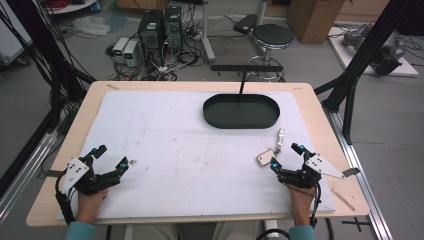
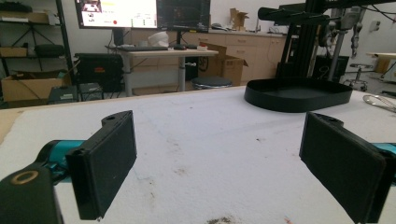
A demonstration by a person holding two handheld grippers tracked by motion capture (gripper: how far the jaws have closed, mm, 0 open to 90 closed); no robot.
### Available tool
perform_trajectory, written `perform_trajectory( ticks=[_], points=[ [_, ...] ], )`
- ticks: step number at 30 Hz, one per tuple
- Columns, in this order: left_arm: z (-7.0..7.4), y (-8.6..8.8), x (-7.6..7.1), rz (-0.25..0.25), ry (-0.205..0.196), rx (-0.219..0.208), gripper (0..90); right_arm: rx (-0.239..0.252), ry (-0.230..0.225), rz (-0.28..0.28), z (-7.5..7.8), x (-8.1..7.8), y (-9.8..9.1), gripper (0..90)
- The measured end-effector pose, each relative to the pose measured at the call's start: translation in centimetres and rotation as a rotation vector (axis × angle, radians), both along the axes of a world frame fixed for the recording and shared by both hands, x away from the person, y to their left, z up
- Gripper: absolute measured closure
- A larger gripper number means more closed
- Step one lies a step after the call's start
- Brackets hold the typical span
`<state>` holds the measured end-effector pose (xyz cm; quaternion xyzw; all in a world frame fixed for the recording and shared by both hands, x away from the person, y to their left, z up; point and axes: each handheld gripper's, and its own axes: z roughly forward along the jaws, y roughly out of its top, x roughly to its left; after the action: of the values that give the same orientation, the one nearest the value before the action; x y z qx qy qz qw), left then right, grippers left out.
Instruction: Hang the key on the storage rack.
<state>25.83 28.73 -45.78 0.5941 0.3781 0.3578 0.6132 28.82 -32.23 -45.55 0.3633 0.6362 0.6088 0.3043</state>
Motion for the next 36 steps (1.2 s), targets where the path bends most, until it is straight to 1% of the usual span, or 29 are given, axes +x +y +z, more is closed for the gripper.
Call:
perform_trajectory(
  ticks=[3,7,8,13,17,19,21,22,24,25,26,27,28,29,30,31,32,33,34,35,36],
  points=[
    [0.0,0.0,0.0,-0.003,0.003,-0.009,11.3,0.005,0.005,0.000,0.0,0.0,-0.1,2.7],
    [0.0,0.0,-0.1,-0.004,-0.009,0.004,11.3,-0.012,-0.006,-0.002,0.0,-0.1,0.1,2.7],
    [0.0,-0.1,-0.1,-0.004,-0.010,0.002,11.3,-0.022,-0.016,-0.004,0.0,-0.1,0.1,2.7],
    [0.0,-0.1,0.0,-0.005,-0.004,0.000,11.3,-0.015,-0.009,-0.017,0.0,-0.2,0.2,2.7],
    [0.0,0.0,0.0,-0.007,-0.007,0.001,11.3,-0.023,-0.014,-0.022,0.0,-0.1,0.2,2.8],
    [0.0,0.0,0.0,-0.009,-0.006,0.000,11.3,-0.023,-0.007,-0.023,0.0,-0.1,0.2,2.8],
    [0.0,0.0,0.0,-0.009,-0.006,0.002,11.3,-0.030,-0.012,-0.035,0.0,-0.1,0.3,2.8],
    [0.0,-0.1,-0.1,-0.010,-0.009,0.005,11.3,-0.031,-0.001,-0.037,0.1,-0.1,0.4,2.9],
    [0.0,0.0,-0.1,-0.011,-0.013,0.008,11.3,-0.034,0.001,-0.034,0.1,0.0,0.4,2.9],
    [0.0,-0.1,-0.1,-0.013,-0.011,0.007,11.3,-0.034,0.019,-0.040,0.2,0.1,0.4,2.9],
    [0.0,-0.1,-0.1,-0.013,-0.011,0.007,11.3,-0.047,0.014,-0.043,0.3,0.2,0.3,2.9],
    [0.0,0.0,0.0,-0.014,-0.006,0.006,11.3,-0.049,0.026,-0.045,0.6,0.2,0.4,2.9],
    [0.0,0.0,0.0,-0.016,-0.003,0.005,11.3,-0.057,0.029,-0.048,0.9,0.3,0.4,2.9],
    [0.0,0.0,0.0,-0.016,-0.003,0.005,11.3,-0.057,0.029,-0.048,0.9,0.3,0.4,2.9],
    [0.0,0.0,0.0,-0.017,-0.002,0.004,11.3,-0.080,0.046,-0.067,1.8,0.6,0.5,3.0],
    [0.0,0.0,0.0,-0.018,-0.002,0.005,11.3,-0.080,0.046,-0.067,1.8,0.6,0.5,3.0],
    [0.0,0.0,0.0,-0.019,-0.002,0.005,11.3,-0.092,0.077,-0.075,2.8,1.1,0.6,3.2],
    [0.0,-0.1,0.0,-0.019,-0.003,0.004,11.3,-0.092,0.077,-0.075,2.8,1.1,0.6,3.2],
    [0.0,0.0,0.0,-0.020,-0.003,0.005,11.3,-0.106,0.093,-0.089,3.3,1.3,0.6,3.2],
    [0.0,0.0,0.0,-0.019,-0.005,0.005,11.3,-0.121,0.116,-0.106,4.2,1.9,0.6,3.6],
    [0.0,0.0,0.0,-0.020,-0.004,0.008,11.3,-0.130,0.135,-0.112,4.5,2.1,0.6,4.7]
  ],
)
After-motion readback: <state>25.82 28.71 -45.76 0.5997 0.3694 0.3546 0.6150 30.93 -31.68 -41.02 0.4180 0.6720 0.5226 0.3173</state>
